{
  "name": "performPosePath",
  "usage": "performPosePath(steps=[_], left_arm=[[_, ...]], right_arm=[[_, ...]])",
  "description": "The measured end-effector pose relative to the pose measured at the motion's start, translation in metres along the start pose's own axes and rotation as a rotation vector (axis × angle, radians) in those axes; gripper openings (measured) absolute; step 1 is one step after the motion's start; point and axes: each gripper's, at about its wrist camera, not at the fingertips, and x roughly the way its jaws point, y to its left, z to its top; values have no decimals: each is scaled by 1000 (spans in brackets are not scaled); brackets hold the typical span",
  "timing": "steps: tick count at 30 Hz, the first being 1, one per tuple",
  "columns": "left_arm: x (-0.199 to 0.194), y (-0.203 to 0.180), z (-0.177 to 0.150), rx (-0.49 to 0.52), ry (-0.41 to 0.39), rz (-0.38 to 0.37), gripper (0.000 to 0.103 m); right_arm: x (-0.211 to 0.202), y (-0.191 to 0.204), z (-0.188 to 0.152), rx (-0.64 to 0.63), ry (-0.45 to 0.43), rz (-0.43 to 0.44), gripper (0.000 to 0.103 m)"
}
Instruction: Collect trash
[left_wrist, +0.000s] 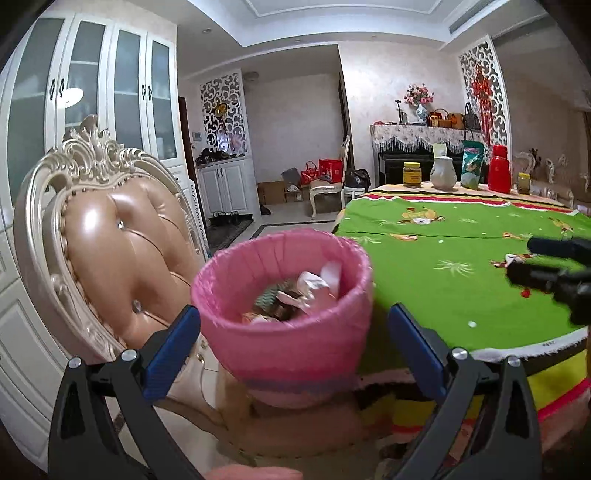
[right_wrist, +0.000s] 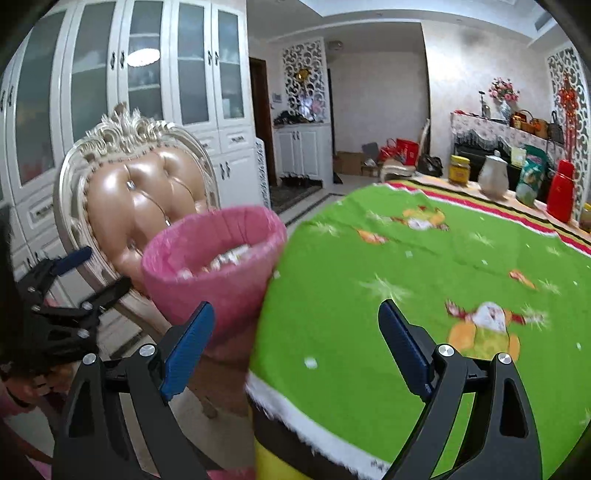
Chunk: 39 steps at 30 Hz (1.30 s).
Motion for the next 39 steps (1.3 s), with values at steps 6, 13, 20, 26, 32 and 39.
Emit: performPosePath(steps=[6, 13, 20, 26, 32, 39], left_arm=[[-6, -8, -1, -54, 9, -18, 98], [-3, -2, 5, -81, 31, -33, 98], [4, 4, 2, -103, 59, -27, 98], [2, 4, 4, -101, 45, -26, 98], [3, 5, 4, -101, 48, -27, 98], [3, 6, 6, -103, 42, -25, 98]], right_arm=[[-6, 1, 0, -14, -18, -66, 85], [-3, -1, 3, -19, -9, -123, 85], [-4, 4, 3, -35, -13, -118, 85], [-5, 8, 3, -42, -18, -111, 85], [-6, 10, 3, -40, -20, -113, 85], [-8, 12, 6, -43, -32, -118, 85]])
